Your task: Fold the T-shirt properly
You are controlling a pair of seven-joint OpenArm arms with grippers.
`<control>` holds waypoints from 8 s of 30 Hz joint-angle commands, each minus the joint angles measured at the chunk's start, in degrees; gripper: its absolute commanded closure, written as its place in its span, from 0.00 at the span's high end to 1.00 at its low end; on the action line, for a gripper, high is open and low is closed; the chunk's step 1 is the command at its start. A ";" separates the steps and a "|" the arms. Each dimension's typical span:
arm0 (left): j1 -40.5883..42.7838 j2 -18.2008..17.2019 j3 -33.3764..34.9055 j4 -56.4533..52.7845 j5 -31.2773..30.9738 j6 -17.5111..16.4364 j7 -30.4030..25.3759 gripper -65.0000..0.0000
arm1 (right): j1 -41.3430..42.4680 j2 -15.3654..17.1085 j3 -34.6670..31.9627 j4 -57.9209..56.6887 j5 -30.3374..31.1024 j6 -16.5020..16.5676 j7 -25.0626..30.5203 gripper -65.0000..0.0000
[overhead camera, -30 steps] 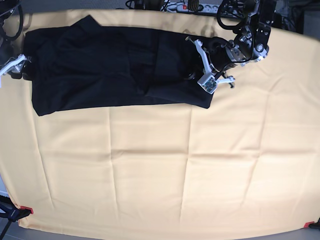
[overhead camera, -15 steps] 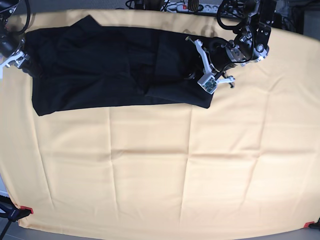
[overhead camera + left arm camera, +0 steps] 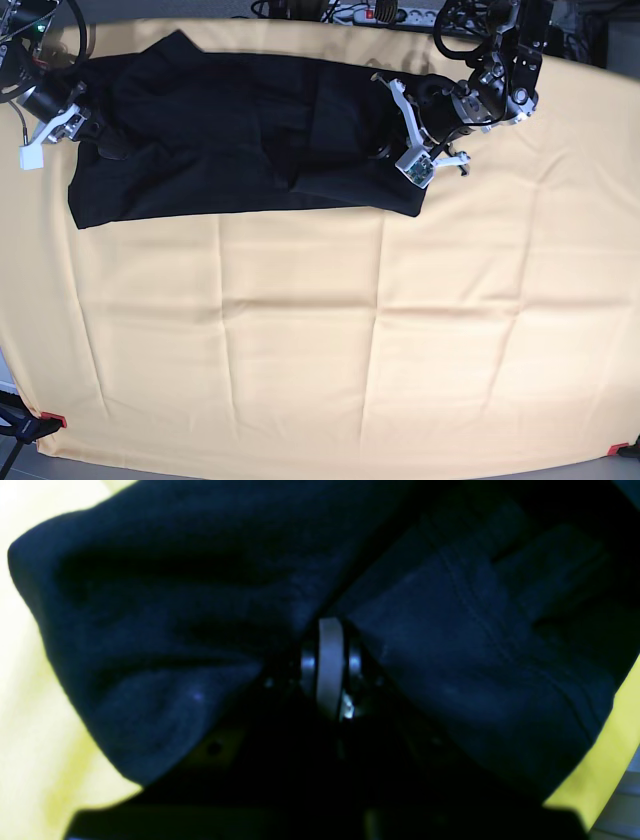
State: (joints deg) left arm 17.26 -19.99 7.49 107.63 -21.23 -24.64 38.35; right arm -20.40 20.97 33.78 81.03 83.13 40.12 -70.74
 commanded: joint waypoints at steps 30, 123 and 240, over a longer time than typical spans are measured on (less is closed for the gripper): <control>0.22 -0.35 -15.80 11.50 -10.21 -0.13 5.97 0.00 | 0.74 1.44 7.80 26.32 -16.33 -0.12 -0.66 0.00; 2.91 -3.52 -18.38 11.47 -16.39 -0.15 8.02 0.00 | -14.51 -14.29 -12.48 53.97 -3.17 -0.12 -7.78 0.72; -33.00 -31.58 30.73 13.31 -8.33 -15.36 5.49 0.55 | -9.57 -14.32 -16.50 53.97 -16.09 -0.12 -1.90 0.61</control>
State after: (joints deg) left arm -14.81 -50.87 38.68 120.05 -28.73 -39.92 44.82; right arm -29.98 6.46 17.17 134.13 65.54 39.70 -73.93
